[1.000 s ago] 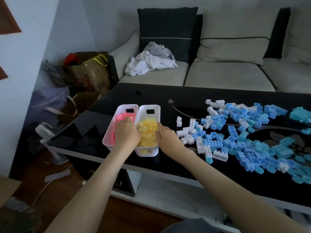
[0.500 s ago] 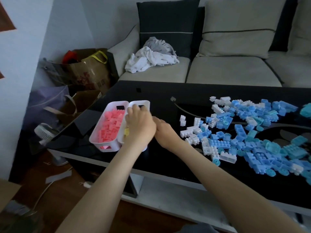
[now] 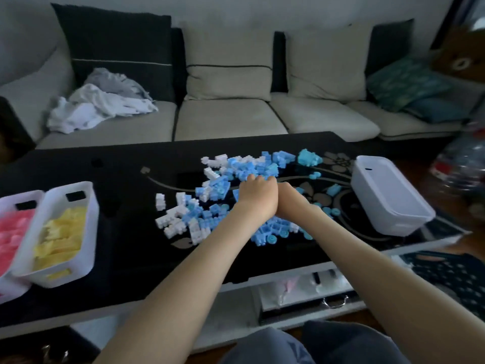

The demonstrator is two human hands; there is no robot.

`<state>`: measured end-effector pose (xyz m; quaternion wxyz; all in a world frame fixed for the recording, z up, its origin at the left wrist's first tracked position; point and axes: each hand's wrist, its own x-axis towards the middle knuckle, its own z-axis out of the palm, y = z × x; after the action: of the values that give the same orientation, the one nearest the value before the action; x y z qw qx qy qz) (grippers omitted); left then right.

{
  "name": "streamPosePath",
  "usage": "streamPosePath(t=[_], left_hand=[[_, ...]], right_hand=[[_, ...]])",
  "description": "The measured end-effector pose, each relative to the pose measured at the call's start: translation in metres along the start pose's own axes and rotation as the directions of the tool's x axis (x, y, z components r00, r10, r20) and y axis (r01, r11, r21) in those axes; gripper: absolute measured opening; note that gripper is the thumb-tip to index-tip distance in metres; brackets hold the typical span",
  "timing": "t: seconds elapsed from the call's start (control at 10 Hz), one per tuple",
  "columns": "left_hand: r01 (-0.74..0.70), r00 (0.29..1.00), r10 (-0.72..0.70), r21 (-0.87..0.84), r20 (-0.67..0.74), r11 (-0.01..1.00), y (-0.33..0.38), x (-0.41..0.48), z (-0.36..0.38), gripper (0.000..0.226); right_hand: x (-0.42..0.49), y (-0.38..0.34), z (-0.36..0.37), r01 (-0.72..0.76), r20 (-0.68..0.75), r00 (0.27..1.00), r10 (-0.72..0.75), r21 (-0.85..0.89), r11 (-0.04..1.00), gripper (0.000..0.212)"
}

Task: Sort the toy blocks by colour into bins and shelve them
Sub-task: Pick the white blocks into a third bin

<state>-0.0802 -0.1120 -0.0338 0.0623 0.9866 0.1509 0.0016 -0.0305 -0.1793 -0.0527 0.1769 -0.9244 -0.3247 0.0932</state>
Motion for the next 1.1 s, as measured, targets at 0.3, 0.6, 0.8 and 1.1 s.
streamPosePath(t=[0.3,0.6,0.8,1.1], left_hand=[[-0.284,0.946,0.307,-0.19,0.103,0.94,0.116,0.008,0.011,0.032],[-0.269,0.946,0.324,-0.53,0.011,0.804,0.155,0.009,0.04,0.027],[-0.219,0.93,0.361,-0.685,0.069,0.695,0.168,0.008,0.041,0.049],[-0.257,0.915,0.402,-0.717,0.036,0.648,0.168,0.016,0.047,0.059]], right_hand=[[-0.03,0.131,-0.051,-0.451,-0.434,0.842,0.32,-0.243,0.859,0.042],[-0.056,0.159,-0.06,-0.565,-0.364,0.755,0.546,0.063,0.823,0.028],[-0.067,0.159,-0.068,-0.529,-0.338,0.717,0.61,0.307,0.791,0.018],[-0.089,0.151,-0.088,-0.498,-0.235,0.753,0.615,0.407,0.766,0.031]])
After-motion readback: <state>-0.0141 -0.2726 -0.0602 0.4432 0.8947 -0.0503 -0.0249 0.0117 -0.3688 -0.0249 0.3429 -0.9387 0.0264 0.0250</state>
